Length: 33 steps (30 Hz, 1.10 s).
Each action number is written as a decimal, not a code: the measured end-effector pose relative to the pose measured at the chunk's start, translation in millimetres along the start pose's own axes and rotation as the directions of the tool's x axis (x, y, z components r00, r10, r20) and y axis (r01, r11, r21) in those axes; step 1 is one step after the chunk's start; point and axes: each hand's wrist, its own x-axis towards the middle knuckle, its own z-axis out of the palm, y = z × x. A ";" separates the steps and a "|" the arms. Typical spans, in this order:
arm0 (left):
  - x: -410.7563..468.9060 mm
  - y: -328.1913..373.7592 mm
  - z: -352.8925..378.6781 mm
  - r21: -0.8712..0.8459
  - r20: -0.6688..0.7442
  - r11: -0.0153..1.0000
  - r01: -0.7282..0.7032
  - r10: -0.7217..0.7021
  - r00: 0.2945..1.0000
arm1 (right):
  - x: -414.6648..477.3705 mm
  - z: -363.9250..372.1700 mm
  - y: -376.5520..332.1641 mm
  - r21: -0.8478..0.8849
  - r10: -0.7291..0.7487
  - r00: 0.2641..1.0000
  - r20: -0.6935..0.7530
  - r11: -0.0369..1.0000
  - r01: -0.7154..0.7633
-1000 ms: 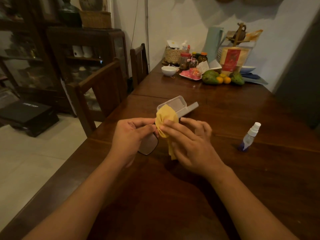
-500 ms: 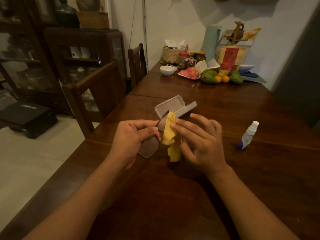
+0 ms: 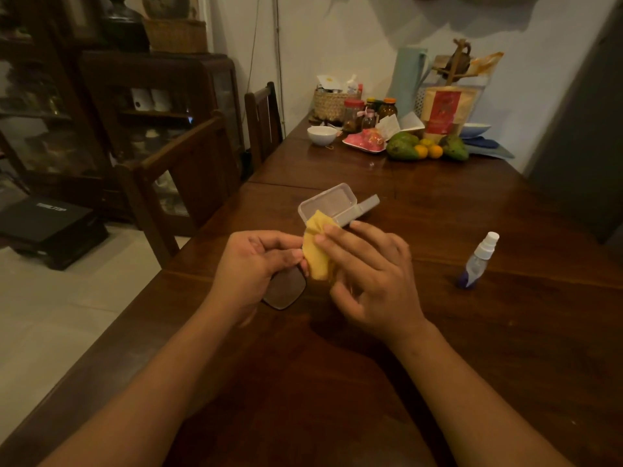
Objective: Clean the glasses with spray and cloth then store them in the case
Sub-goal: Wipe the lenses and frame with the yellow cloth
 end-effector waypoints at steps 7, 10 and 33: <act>0.2 2.4 1.7 -0.040 -0.030 0.996 0.081 -0.082 0.996 | -5.2 4.4 14.9 0.104 0.032 0.995 -0.096 0.994 -0.022; -0.3 3.0 1.6 -0.060 -0.070 0.988 0.143 -0.147 0.987 | -4.9 6.8 12.6 0.328 0.185 0.982 -0.035 0.930 -0.164; 1.9 7.1 0.5 -0.162 -0.264 0.979 0.124 -0.164 0.950 | 2.1 -0.8 -28.1 0.194 -0.258 0.965 0.041 0.950 0.246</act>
